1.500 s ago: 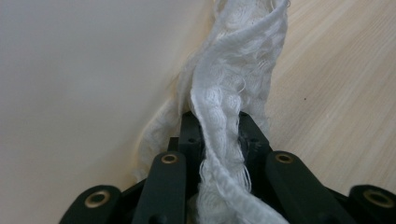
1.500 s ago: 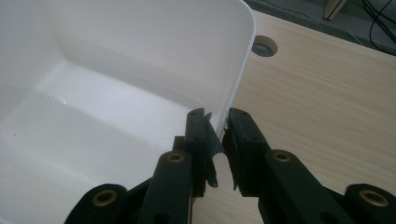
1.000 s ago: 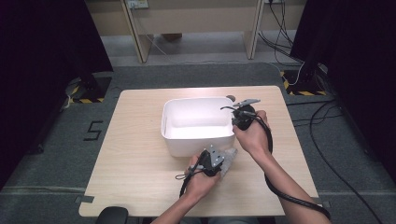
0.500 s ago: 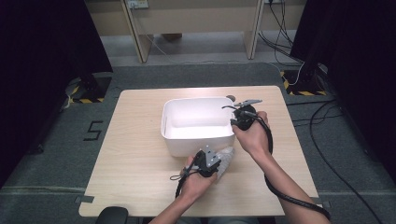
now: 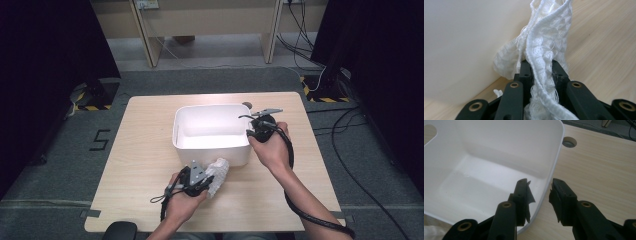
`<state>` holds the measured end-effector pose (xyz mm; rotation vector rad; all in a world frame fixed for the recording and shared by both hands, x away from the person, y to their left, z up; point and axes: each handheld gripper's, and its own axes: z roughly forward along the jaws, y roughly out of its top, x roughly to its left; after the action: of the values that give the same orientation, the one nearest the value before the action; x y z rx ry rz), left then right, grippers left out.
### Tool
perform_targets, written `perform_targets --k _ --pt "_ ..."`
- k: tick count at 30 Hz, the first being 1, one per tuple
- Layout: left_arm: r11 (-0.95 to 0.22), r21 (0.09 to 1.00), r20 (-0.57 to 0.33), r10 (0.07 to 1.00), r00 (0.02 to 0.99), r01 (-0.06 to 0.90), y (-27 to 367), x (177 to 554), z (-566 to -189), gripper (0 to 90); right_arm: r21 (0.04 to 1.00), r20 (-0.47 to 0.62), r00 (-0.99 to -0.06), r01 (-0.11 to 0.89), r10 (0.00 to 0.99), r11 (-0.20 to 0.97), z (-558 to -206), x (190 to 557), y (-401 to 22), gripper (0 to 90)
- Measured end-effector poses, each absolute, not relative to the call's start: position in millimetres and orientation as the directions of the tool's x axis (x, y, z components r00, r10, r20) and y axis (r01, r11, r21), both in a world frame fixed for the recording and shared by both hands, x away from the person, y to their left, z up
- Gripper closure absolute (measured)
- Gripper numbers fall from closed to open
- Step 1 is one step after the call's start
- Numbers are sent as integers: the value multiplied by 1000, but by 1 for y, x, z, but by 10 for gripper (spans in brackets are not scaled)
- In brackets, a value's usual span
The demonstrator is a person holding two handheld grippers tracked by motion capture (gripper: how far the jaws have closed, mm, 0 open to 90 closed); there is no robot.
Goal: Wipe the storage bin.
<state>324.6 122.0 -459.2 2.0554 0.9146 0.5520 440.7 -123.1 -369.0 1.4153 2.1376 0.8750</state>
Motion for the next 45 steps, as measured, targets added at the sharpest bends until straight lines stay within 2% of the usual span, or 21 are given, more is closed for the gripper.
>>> perform_targets --k 13,32,37,39,42,45 --pt "-321 834 36 843 537 449 192 303 -444 749 674 -25 -389 674 921 303 -374 440 -121 749" --pt "-268 831 56 912 407 487 247 304 -441 747 637 -54 -406 689 912 345 -370 456 -133 878" --pt "-263 827 64 922 382 497 252 313 -442 747 632 -34 -410 697 911 338 -370 460 -138 867" --pt "-264 826 67 923 380 497 252 316 -440 747 642 -29 -404 694 914 327 -369 460 -139 788" --pt "-268 829 74 923 377 491 251 322 -438 747 644 -29 -390 697 920 316 -369 455 -139 732" --pt "-269 831 79 923 376 487 250 327 -437 747 629 -23 -391 710 920 317 -372 453 -141 767"
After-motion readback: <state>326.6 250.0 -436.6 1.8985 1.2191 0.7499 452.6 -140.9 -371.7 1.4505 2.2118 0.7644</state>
